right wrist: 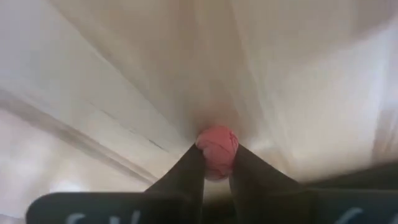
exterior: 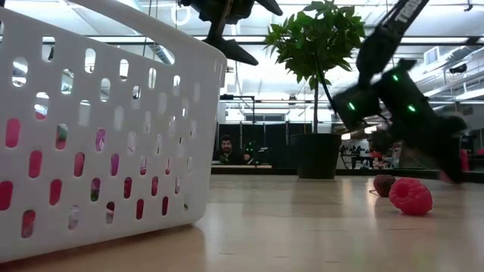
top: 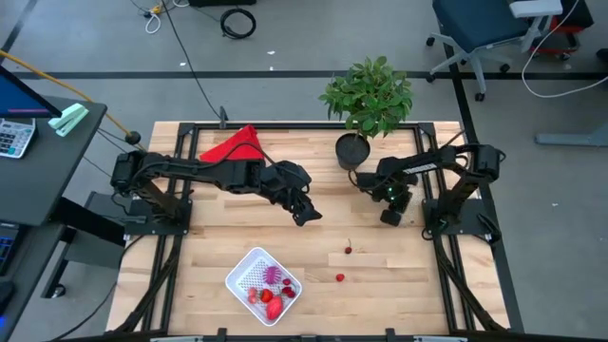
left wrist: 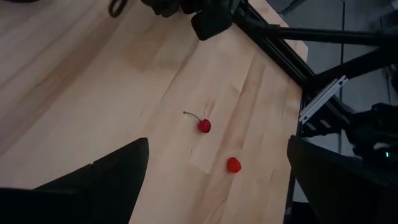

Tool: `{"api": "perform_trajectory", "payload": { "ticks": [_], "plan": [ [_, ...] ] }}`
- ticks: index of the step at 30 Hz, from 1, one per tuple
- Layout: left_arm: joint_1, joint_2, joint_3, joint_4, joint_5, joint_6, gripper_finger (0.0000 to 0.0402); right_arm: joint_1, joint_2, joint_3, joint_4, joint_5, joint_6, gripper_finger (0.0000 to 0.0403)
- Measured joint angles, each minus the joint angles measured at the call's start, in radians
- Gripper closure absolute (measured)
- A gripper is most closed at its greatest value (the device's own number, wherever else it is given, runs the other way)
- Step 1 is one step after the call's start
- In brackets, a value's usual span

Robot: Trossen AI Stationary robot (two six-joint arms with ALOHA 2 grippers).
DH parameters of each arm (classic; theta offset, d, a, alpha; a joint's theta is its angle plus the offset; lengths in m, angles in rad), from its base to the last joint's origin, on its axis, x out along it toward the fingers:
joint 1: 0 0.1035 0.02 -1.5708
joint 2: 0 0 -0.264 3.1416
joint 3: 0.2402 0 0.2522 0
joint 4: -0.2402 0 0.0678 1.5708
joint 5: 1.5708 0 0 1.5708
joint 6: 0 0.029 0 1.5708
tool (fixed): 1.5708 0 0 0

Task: Pick and placing Produce into tupperware
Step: Put the peach in the basket

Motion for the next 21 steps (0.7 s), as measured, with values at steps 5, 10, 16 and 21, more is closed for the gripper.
{"api": "perform_trajectory", "payload": {
  "ticks": [5,10,16,21],
  "plan": [
    [-0.002,0.001,0.0,-0.001,0.0,-0.069,0.0012,0.0,-0.105,0.104,-0.003,-0.057,0.025,0.0333],
    [-0.007,0.001,0.0,-0.024,0.0,-0.112,0.0012,0.003,-0.257,0.25,0.009,-0.13,0.052,0.0336],
    [0.001,0.001,0.001,-0.199,0.038,-0.015,0.0012,0.033,-0.404,0.391,0.127,-0.208,0.052,0.0329],
    [0.032,-0.002,0.001,-0.442,0.032,-0.164,0.0012,0.104,-0.435,0.459,0.26,-0.305,0.044,0.0326]
  ]
}}
